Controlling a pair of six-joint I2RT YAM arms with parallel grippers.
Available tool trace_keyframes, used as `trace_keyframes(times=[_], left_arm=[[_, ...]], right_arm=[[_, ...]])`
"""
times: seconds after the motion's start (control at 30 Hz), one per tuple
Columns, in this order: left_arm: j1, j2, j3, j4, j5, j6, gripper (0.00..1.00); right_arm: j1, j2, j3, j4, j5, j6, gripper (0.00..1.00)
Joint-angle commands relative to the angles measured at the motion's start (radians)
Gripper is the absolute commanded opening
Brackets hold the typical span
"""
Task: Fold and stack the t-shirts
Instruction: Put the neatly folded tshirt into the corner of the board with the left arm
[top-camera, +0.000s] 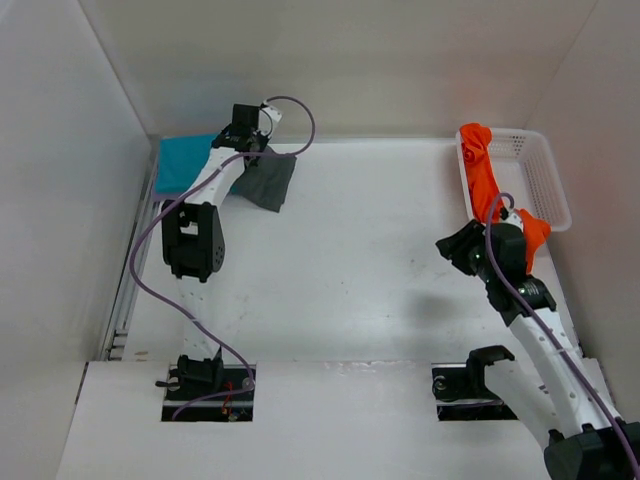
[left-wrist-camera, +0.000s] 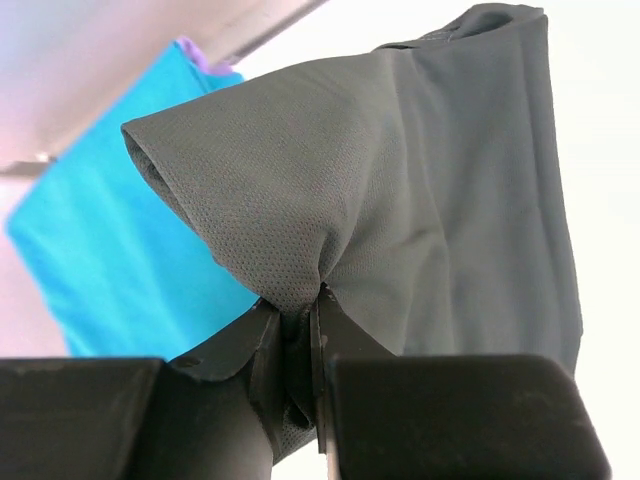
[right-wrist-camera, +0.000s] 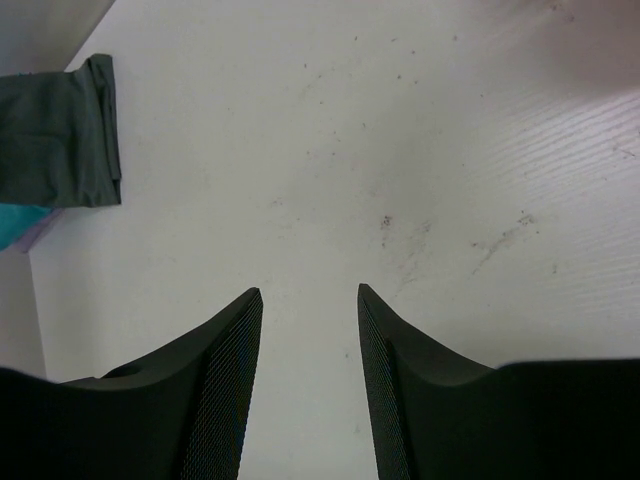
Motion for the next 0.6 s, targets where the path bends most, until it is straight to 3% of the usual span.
trace_keyframes(times=[0.0,0.3,0.57], left_arm=[[0.026,0.007,0.079,0.031,-0.065,0.061,0.0],[0.135,0.032,0.231,0.018,-0.073,0.112,0.0],[0.248,0.007,0.24,-0.019,0.007,0.042,0.0]], right_arm=[[0.006,-0.04,-0.014,-0.025,0.023,-0.021,0.48],[-0.038,-0.104,-0.044,-0.075,0.013,-0.046,0.49],[-0.041,-0.098,-0.043,-0.072,0.012,-0.052,0.49]])
